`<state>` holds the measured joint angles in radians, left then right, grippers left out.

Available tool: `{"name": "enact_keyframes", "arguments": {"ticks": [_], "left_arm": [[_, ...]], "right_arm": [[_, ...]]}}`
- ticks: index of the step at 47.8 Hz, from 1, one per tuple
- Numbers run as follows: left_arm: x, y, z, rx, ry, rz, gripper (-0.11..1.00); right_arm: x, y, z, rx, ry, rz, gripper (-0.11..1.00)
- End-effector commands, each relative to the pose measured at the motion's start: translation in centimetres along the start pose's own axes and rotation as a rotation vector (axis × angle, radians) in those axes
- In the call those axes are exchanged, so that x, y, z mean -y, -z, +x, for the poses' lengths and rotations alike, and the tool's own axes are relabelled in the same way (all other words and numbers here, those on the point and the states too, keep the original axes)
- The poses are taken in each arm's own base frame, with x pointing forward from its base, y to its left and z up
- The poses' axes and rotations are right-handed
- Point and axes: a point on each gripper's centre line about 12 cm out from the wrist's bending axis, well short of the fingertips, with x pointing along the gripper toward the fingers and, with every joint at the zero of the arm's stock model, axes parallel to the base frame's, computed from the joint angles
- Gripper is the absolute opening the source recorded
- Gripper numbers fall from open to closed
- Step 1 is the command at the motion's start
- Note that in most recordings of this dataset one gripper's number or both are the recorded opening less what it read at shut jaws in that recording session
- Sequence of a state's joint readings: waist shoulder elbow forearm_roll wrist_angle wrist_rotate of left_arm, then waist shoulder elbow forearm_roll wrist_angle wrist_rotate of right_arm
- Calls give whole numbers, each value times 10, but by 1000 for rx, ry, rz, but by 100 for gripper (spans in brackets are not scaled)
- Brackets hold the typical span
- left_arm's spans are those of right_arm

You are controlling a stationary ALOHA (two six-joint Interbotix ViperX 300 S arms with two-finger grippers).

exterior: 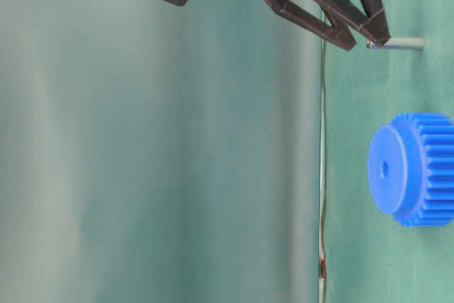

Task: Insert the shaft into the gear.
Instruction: 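Close the right gripper around the upright silver shaft and lift it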

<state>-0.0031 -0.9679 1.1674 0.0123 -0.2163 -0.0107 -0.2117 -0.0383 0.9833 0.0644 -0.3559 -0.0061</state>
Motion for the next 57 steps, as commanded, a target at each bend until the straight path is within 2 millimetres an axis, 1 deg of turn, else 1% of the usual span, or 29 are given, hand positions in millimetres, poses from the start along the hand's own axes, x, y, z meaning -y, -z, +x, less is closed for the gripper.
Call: {"name": "enact_keyframes", "arguments": {"ticks": [1,5,10,20,21,35,39,45,57], "left_arm": [[0,-9,3,20,0,2,0],[0,-9,3,20,1,3,0],[0,-9,3,20,0,0,0],[0,-10,3,21,2,3,0],[0,-10,3,21,1,2,0],[0,-10,3,21,1,2,0],[0,-10,3,21,0,0,0],[0,-10,3,23,0,0,0],[0,-12,2,29,1,2,0]], "right_arm": [[1,-8,1,28,3,6,84],[1,-7,2,20,6,14,79],[1,-7,3,17,6,14,68],[1,-6,3,12,6,11,20],[1,-5,3,9,6,11,17],[1,-4,3,-8,5,11,16],[1,-10,2,5,4,11,16],[-1,-30,-8,41,-2,10,16],[-4,-69,-33,41,-17,-2,16]]}}
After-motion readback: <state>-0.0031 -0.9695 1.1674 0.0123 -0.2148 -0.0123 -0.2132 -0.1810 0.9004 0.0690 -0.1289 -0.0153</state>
